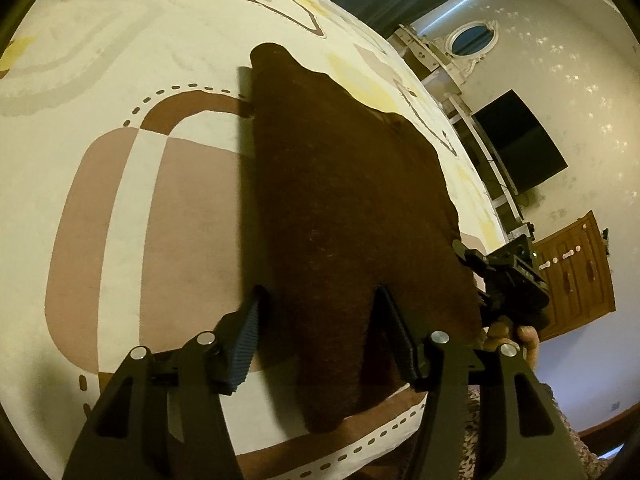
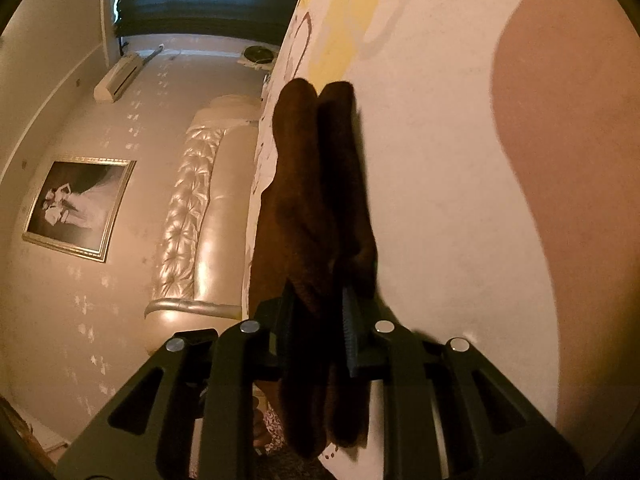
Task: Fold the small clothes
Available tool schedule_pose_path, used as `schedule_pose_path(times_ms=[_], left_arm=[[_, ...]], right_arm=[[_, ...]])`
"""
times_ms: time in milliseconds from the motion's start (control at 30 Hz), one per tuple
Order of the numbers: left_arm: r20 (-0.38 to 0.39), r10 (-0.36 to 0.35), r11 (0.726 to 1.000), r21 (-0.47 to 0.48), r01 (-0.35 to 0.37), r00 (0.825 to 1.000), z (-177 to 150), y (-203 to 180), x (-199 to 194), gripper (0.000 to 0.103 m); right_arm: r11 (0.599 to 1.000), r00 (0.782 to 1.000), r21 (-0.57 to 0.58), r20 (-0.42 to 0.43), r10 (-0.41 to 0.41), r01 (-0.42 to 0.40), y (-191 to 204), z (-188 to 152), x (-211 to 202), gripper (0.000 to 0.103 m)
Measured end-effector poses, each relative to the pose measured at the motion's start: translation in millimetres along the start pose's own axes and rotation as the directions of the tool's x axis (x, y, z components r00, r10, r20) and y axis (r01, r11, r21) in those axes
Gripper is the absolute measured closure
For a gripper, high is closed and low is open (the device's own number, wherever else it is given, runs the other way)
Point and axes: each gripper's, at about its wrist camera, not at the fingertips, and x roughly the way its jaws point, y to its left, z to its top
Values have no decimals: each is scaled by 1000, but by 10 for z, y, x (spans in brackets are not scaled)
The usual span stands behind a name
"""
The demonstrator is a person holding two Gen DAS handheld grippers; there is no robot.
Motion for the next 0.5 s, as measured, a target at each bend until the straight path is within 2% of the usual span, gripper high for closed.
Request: schedule_pose_path(times_ms=[167,367,433,500], left_arm=[[7,25,1000,13,-25,1000,-39,-94,-14,28],[20,132,990,48,-133,991,-189,-226,-102,21],[29,183,980,67,-185,983,-249,-274,-134,18],[45,246,964,89,-249,968,-320,-319,-171,18]], right_arm=[[999,999,38,24,-30,30,-8,-106,-172,80],[994,994,53,40,-97,95,27,-323,-363,74],[992,992,52,48,-119,116,59,-397,-407,68],[990,989,45,68,-133,130,133,-487,-449,53]])
